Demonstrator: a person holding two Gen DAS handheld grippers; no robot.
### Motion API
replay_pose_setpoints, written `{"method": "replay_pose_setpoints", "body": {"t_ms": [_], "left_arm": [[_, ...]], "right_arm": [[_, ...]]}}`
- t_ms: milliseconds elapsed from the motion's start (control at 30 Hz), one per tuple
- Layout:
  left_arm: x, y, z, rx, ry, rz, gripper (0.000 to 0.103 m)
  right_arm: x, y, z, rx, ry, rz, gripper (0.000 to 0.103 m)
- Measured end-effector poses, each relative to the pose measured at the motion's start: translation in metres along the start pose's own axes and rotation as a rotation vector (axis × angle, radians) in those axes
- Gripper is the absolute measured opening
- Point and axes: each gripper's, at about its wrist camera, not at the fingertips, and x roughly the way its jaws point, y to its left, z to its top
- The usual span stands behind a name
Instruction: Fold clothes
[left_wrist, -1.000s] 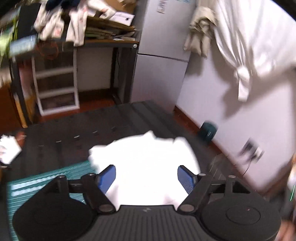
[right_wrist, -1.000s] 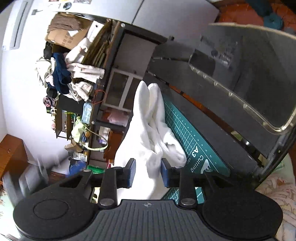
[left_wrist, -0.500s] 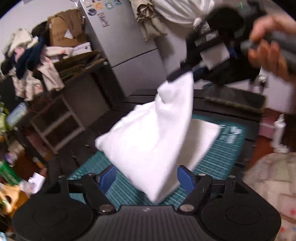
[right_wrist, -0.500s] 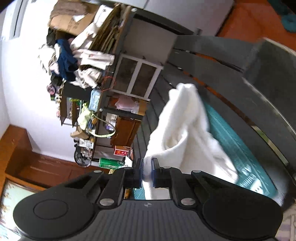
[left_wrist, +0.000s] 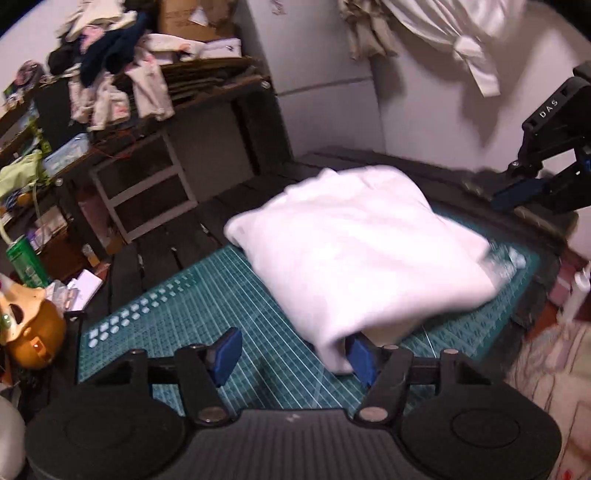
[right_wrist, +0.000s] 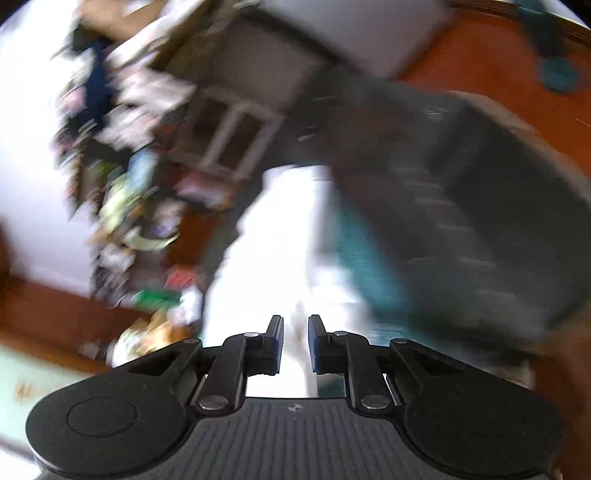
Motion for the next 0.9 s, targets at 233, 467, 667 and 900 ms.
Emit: {"method": "replay_pose_setpoints", "body": {"t_ms": [233, 467, 667, 900], "left_arm": [[0.002, -0.011, 0.003, 0.036, 0.006, -0.012, 0.062], [0.005, -0.012, 0.003, 0.005, 0.011, -0.038, 0.062], [0.007, -0.011, 0.003, -0.018, 0.000, -0.049, 0.061], [0.007, -0.010, 0.009, 0.005, -0.016, -0.058, 0.061]], "right_arm": [[0.072, 0.055, 0.076, -0.219, 0.023, -0.024, 0.057], [0.133, 0.070, 0.098, -0.330, 0.172, -0.161, 0.005], [0.135, 0.146, 0.093, -0.488, 0.164, -0.053, 0.004], [0.138, 0.213, 0.103, -0.656, 0.121, -0.064, 0.004]]}}
